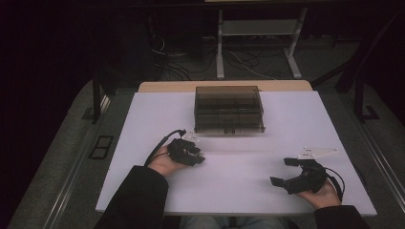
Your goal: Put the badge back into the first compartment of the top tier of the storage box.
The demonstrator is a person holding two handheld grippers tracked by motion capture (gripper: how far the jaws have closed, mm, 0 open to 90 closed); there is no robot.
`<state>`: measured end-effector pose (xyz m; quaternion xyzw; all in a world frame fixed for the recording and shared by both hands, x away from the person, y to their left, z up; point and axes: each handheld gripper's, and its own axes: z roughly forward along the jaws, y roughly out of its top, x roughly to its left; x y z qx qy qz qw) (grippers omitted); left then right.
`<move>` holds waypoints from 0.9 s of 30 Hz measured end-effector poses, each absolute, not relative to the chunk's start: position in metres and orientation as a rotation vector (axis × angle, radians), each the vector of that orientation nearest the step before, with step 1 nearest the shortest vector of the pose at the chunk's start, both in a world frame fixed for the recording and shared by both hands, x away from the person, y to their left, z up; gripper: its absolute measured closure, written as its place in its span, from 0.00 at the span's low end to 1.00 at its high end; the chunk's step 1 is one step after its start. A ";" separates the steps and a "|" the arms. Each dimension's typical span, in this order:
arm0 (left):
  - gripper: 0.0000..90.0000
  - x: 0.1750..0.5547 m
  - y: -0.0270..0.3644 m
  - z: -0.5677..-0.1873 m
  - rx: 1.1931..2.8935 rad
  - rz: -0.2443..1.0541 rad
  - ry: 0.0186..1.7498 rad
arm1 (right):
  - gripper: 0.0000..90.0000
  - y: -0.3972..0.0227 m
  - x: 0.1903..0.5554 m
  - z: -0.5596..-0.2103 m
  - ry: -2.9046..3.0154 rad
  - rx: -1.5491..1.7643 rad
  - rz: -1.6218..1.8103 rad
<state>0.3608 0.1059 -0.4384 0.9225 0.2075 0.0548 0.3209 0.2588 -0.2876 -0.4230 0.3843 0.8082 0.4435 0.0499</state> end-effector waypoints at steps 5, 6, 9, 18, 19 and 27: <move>0.63 0.360 0.106 -0.438 2.420 0.130 0.547 | 0.01 -0.287 0.259 -0.423 2.463 1.170 1.350; 0.63 0.360 0.106 -0.438 2.419 0.129 0.547 | 0.01 -0.287 0.259 -0.423 2.463 1.170 1.350; 0.63 0.360 0.105 -0.438 2.420 0.124 0.544 | 0.01 -0.287 0.259 -0.423 2.463 1.170 1.350; 0.63 0.358 0.104 -0.434 2.425 0.124 0.530 | 0.01 -0.288 0.258 -0.423 2.462 1.177 1.350; 0.63 0.358 0.104 -0.433 2.432 0.121 0.531 | 0.01 -0.288 0.258 -0.424 2.457 1.171 1.352; 0.63 0.356 0.103 -0.426 2.424 0.120 0.527 | 0.01 -0.288 0.257 -0.424 2.457 1.178 1.357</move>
